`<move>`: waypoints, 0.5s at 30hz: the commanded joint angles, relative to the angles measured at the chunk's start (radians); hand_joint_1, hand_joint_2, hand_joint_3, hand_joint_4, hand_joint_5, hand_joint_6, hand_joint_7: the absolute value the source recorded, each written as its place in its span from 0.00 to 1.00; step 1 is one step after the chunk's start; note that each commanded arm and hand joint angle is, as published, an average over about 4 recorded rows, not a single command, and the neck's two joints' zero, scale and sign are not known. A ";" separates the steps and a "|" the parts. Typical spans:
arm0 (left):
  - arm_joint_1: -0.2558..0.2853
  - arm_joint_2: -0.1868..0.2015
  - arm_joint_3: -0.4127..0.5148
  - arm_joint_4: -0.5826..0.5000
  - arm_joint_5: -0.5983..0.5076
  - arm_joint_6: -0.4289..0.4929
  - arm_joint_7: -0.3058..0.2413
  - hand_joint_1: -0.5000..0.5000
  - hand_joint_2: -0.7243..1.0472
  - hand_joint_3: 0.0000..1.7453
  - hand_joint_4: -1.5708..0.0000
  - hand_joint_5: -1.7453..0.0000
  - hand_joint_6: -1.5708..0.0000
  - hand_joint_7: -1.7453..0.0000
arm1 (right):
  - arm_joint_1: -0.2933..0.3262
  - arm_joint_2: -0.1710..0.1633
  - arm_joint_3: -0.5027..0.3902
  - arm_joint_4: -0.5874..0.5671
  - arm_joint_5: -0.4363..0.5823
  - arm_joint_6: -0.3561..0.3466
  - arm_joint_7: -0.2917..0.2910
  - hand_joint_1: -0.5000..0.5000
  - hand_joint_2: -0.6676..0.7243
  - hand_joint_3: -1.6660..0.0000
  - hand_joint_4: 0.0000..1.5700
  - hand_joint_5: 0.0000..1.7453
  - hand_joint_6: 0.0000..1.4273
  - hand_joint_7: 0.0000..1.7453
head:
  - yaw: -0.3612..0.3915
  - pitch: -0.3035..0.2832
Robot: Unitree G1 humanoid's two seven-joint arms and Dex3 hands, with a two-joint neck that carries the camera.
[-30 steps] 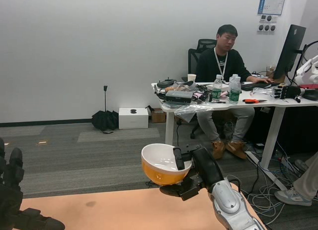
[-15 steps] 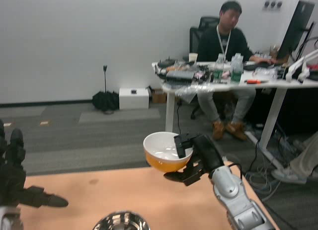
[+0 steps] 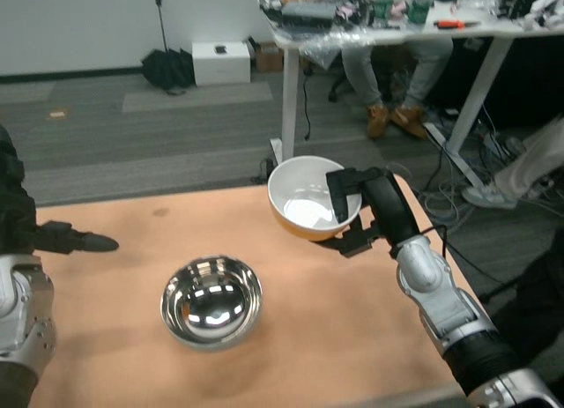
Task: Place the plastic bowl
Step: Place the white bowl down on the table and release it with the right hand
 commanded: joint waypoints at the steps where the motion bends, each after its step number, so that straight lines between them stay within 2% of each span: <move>1: -0.003 -0.001 0.005 0.007 -0.004 -0.006 0.000 0.00 0.15 0.00 0.88 1.00 0.97 0.96 | 0.050 -0.030 0.000 0.007 -0.048 -0.029 -0.046 0.67 0.28 0.49 1.00 0.89 0.84 0.96 | -0.008 -0.018; 5: -0.005 -0.001 0.001 0.012 -0.004 -0.006 0.000 0.00 0.15 0.05 0.88 1.00 0.97 0.94 | 0.073 -0.041 0.006 0.039 -0.067 -0.031 -0.052 0.67 0.26 0.48 1.00 0.89 0.85 0.96 | -0.009 -0.051; 9: -0.006 -0.003 -0.002 0.018 -0.011 -0.012 0.000 0.00 0.15 0.01 0.88 1.00 0.97 0.96 | 0.082 -0.043 0.018 0.123 -0.075 -0.031 -0.048 0.67 0.23 0.38 1.00 0.89 0.88 0.96 | -0.003 -0.066; 13: 0.001 -0.004 -0.003 0.019 -0.024 -0.022 0.000 0.00 0.15 0.03 0.86 1.00 0.97 0.96 | 0.074 -0.042 0.062 0.220 -0.077 -0.031 -0.032 0.67 0.22 0.35 0.98 0.89 0.88 0.96 | 0.011 -0.071; 15: 0.008 -0.004 0.000 0.018 -0.027 -0.025 0.001 0.00 0.15 0.00 0.86 1.00 0.97 0.96 | 0.067 -0.043 0.084 0.256 -0.078 -0.031 -0.022 0.67 0.23 0.35 0.97 0.90 0.88 0.96 | 0.015 -0.074</move>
